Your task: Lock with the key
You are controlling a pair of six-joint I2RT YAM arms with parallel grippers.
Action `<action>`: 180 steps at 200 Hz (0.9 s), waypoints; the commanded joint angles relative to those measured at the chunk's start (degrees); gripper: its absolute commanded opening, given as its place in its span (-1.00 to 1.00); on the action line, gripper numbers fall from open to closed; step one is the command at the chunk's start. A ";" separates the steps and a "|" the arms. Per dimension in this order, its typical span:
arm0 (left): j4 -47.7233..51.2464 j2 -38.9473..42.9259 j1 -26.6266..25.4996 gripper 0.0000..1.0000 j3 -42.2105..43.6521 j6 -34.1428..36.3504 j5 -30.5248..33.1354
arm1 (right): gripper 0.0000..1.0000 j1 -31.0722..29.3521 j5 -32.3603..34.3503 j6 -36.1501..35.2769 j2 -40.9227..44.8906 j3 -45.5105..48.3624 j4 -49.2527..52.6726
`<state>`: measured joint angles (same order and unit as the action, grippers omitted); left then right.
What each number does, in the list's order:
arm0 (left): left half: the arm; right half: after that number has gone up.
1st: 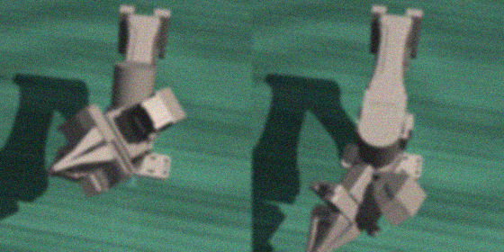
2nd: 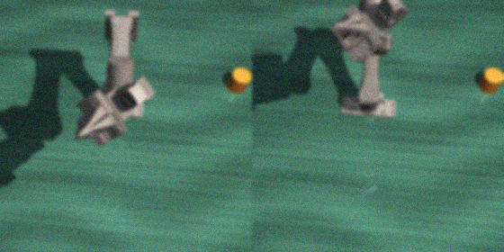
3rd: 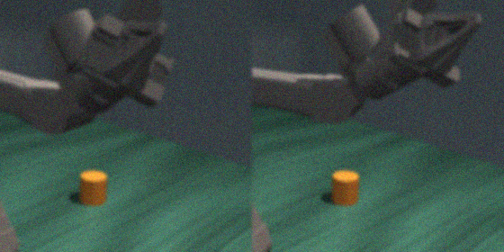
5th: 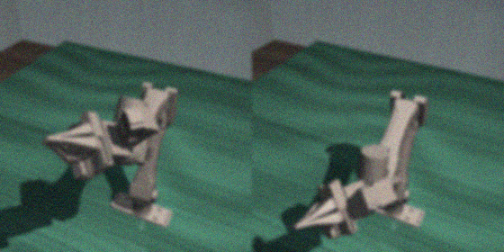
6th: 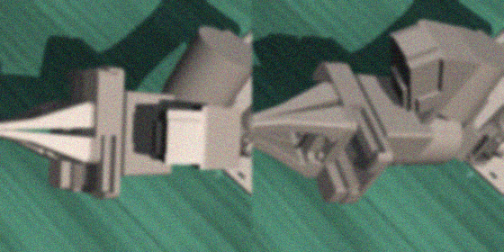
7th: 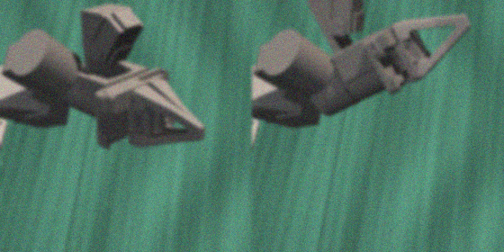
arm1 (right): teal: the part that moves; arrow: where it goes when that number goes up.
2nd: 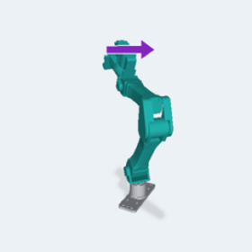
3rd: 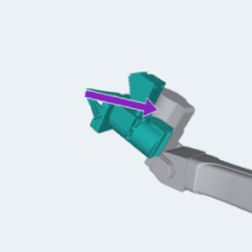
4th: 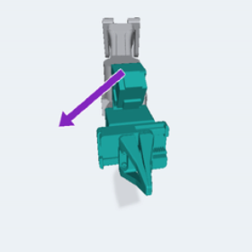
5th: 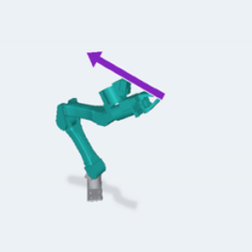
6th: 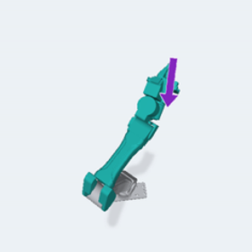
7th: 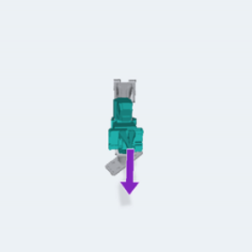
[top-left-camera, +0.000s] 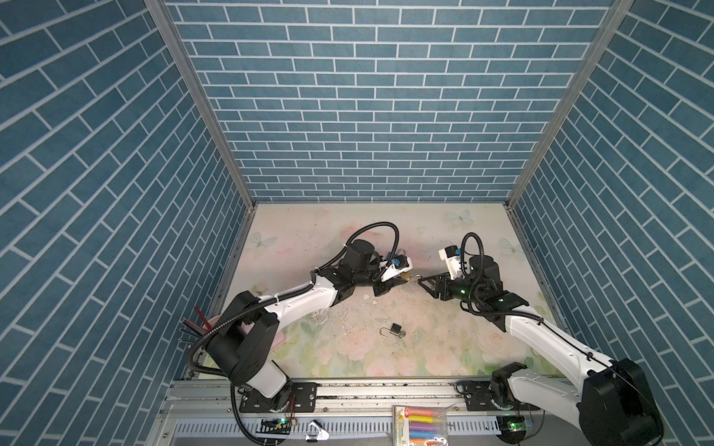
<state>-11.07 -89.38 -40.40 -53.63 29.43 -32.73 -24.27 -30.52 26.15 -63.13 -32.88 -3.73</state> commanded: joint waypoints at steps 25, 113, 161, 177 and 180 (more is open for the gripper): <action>-0.43 1.59 0.19 -0.99 -0.07 2.03 -2.51 | 0.07 1.15 4.46 1.72 -1.81 -3.27 -3.03; 0.86 2.98 -1.23 -0.99 2.87 10.44 5.36 | 0.04 3.10 4.18 15.00 4.13 -5.17 9.70; 1.05 2.60 -3.04 -1.00 3.52 13.92 13.08 | 0.00 2.97 -10.42 27.55 1.90 -3.06 6.28; 0.71 2.21 -3.54 -1.00 3.55 13.78 13.53 | -0.02 2.07 -13.54 30.10 0.23 -0.91 2.74; 0.66 2.12 -3.56 -1.00 3.58 13.89 13.60 | -0.03 1.78 -13.83 30.41 -0.19 -0.55 2.08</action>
<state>-9.39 -87.72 -43.24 -50.61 40.80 -21.58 -21.34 -36.14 48.58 -60.97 -36.23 2.39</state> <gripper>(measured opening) 0.365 0.492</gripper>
